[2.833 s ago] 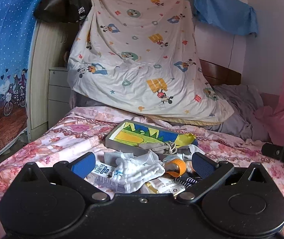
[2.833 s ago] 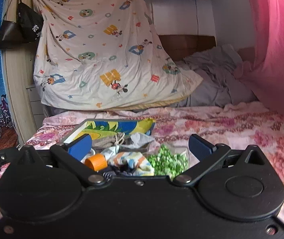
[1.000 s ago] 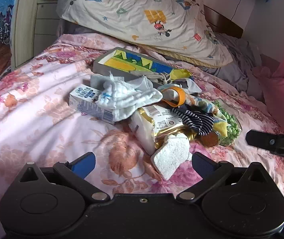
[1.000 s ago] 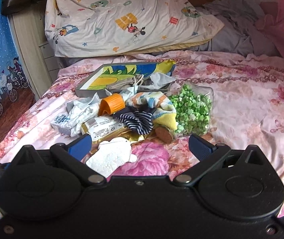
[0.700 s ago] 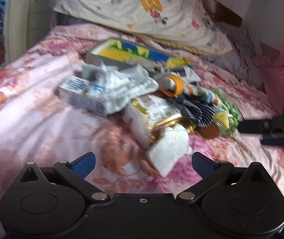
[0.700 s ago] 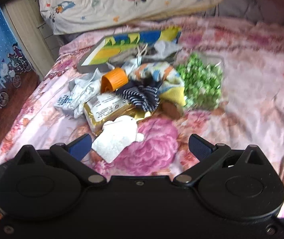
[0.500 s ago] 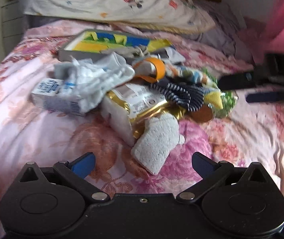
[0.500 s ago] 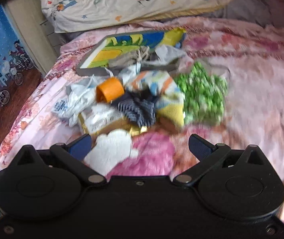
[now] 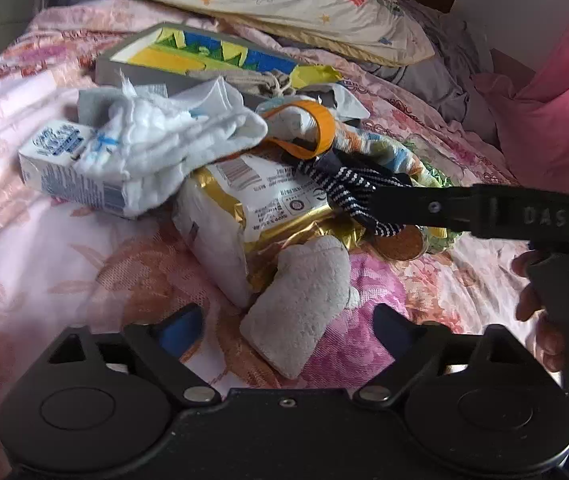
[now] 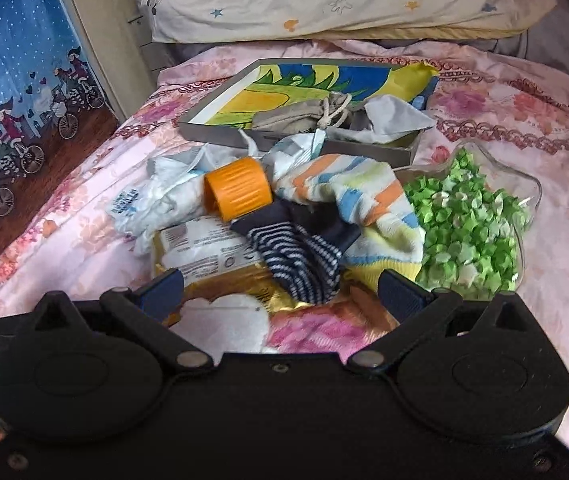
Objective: Organize soft objects
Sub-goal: 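Move the left tool to the white fuzzy cloth while the right tool reaches the navy striped sock, then close the left tool on the white fuzzy cloth while the right tool grips the striped sock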
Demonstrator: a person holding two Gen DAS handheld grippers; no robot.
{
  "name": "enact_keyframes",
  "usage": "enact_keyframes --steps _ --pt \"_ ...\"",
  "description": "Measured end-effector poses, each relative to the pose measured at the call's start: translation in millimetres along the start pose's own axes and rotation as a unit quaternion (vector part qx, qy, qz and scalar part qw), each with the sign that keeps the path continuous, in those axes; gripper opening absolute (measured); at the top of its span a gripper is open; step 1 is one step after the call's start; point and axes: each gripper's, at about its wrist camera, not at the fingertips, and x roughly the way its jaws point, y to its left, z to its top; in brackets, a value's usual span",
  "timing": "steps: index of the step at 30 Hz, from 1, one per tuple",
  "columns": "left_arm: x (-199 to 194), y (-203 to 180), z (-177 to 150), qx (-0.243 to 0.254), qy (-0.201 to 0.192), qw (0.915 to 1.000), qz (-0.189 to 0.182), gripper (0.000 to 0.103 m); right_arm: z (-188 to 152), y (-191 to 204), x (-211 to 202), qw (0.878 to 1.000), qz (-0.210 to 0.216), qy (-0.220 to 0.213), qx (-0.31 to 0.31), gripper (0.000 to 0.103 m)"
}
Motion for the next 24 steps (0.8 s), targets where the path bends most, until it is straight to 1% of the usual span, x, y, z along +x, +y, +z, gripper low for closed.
enact_keyframes --steps 2,5,6,8,9,11,15,17,19,21,23,24 --pt "2 2 0 -0.012 0.010 0.9998 -0.009 0.076 0 -1 9 1.000 0.002 0.002 -0.006 0.102" --pt "1 4 -1 -0.028 0.015 0.9993 -0.020 0.071 -2 4 17 1.000 0.011 0.005 -0.020 0.102" --pt "1 4 0 -0.034 0.015 0.9990 -0.026 0.068 -2 6 18 1.000 0.019 0.008 -0.022 0.102" --pt "1 5 0 -0.041 0.016 0.9985 -0.034 0.058 -2 9 20 0.999 0.043 0.012 -0.019 0.102" --pt "2 5 0 -0.042 0.018 0.9982 -0.037 0.056 -1 10 20 0.999 0.050 0.011 -0.019 0.102" --pt "4 5 -1 -0.044 0.023 0.9979 -0.042 0.049 -1 12 21 0.998 0.053 0.004 -0.021 0.102" --pt "7 2 -2 -0.040 0.028 0.9975 -0.052 0.042 2 6 28 0.999 0.042 0.006 -0.004 0.102" --pt "7 1 -2 -0.039 0.026 0.9969 -0.063 0.037 2 3 31 0.999 0.039 0.009 0.007 0.098" --pt "8 -1 -2 -0.036 0.023 0.9965 -0.073 0.034 2 2 34 0.999 0.039 0.010 0.011 0.088" --pt "9 -3 -2 -0.032 0.020 0.9957 -0.084 0.034 2 3 35 0.999 0.036 0.012 0.007 0.081" --pt "11 -5 -2 -0.031 0.019 0.9950 -0.094 0.034 2 5 38 0.999 0.035 0.013 -0.001 0.080" --pt "12 -6 -2 -0.032 0.019 0.9944 -0.099 0.034 2 5 38 0.999 0.033 0.015 -0.005 0.075"
